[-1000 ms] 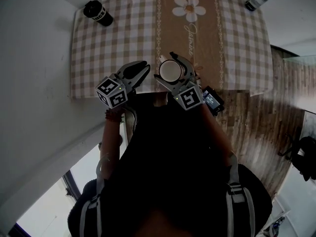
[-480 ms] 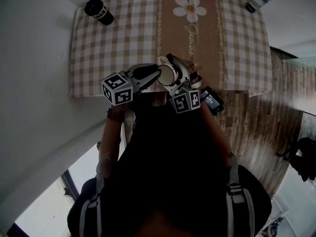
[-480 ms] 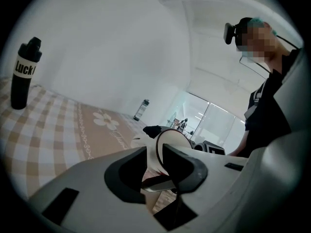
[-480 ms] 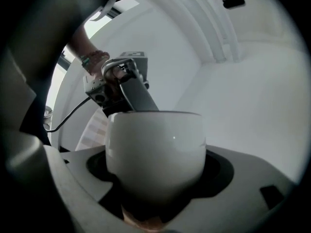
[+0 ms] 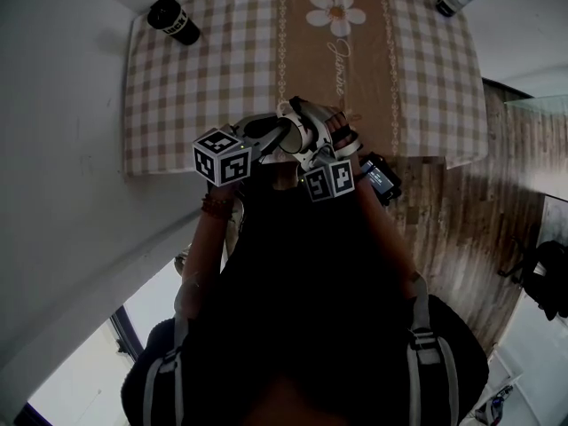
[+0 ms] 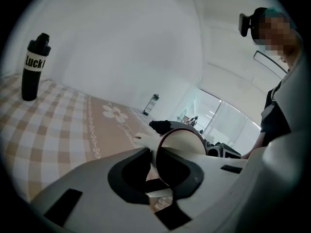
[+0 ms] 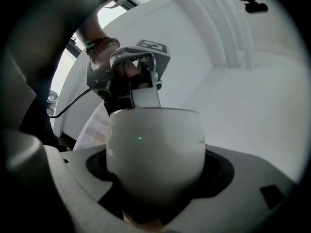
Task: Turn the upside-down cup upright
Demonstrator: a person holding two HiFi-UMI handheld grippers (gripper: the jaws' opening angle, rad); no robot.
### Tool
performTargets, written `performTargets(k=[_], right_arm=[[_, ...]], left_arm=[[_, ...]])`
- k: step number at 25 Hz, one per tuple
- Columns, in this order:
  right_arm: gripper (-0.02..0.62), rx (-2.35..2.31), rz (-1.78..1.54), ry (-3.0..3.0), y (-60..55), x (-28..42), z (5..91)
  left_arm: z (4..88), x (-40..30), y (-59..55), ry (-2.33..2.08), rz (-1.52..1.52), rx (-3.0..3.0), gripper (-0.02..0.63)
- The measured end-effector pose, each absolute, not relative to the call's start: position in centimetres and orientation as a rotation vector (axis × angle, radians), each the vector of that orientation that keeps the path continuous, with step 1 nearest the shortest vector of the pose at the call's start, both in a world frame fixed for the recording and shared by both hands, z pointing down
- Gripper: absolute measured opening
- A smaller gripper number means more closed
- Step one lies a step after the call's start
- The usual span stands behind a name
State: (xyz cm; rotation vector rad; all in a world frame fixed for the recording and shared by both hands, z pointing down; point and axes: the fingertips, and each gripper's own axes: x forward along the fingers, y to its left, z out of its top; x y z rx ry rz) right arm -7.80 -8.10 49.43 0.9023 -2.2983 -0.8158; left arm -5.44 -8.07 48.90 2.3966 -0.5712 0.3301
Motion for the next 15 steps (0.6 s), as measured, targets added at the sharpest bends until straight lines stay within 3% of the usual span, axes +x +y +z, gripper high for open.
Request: performTargets(k=[15], right_arm=[[0.407, 0.830, -0.630, -2.481, -6.2, -8.6, 49.5]], left_arm=[[48.7, -7.1, -8.4, -0.716, 0.406, 2.574, 0.049]])
